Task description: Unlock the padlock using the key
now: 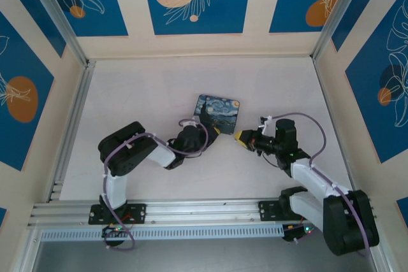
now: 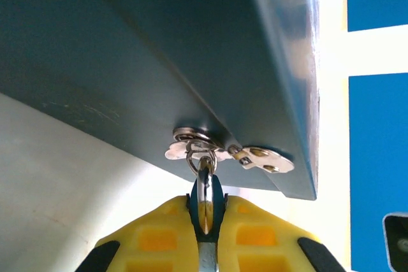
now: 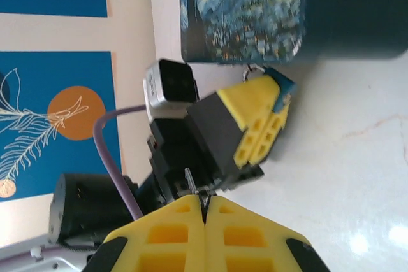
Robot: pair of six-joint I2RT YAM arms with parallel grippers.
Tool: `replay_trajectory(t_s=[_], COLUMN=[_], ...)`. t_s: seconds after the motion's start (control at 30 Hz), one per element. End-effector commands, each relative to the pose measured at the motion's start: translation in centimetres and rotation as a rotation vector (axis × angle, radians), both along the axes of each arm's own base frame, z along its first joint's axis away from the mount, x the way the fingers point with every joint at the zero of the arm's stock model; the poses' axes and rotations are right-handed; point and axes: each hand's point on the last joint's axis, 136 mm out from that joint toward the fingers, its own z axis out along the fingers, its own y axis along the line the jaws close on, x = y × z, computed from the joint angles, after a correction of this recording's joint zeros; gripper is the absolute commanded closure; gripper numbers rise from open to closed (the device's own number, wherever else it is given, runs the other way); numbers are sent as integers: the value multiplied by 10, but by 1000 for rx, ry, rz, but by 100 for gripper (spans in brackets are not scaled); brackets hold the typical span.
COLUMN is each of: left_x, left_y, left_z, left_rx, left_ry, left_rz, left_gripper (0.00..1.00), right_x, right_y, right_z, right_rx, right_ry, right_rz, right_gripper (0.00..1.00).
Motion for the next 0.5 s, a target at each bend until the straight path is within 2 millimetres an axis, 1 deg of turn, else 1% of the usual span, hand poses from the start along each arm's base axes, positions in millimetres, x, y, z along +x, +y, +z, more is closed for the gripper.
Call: replay_trajectory(t_s=[0.0, 0.13, 0.2, 0.3, 0.47], left_x=[2, 2, 1, 0, -3], left_y=[-7, -9, -9, -10, -5], left_z=[30, 42, 48, 57, 65], left_rx=[-95, -147, -168, -196, -215], left_ry=[-7, 0, 0, -2, -11], left_rz=[-19, -19, -19, -23, -18], left_gripper=[100, 100, 100, 100, 100], right_x=[-17, -26, -27, -25, -17], right_y=[1, 1, 2, 4, 9], right_z=[-14, -27, -29, -28, -28], right_rx=[11, 7, 4, -3, -3], right_ry=[58, 75, 73, 57, 54], right_rz=[9, 1, 2, 5, 8], right_gripper=[100, 100, 100, 100, 100])
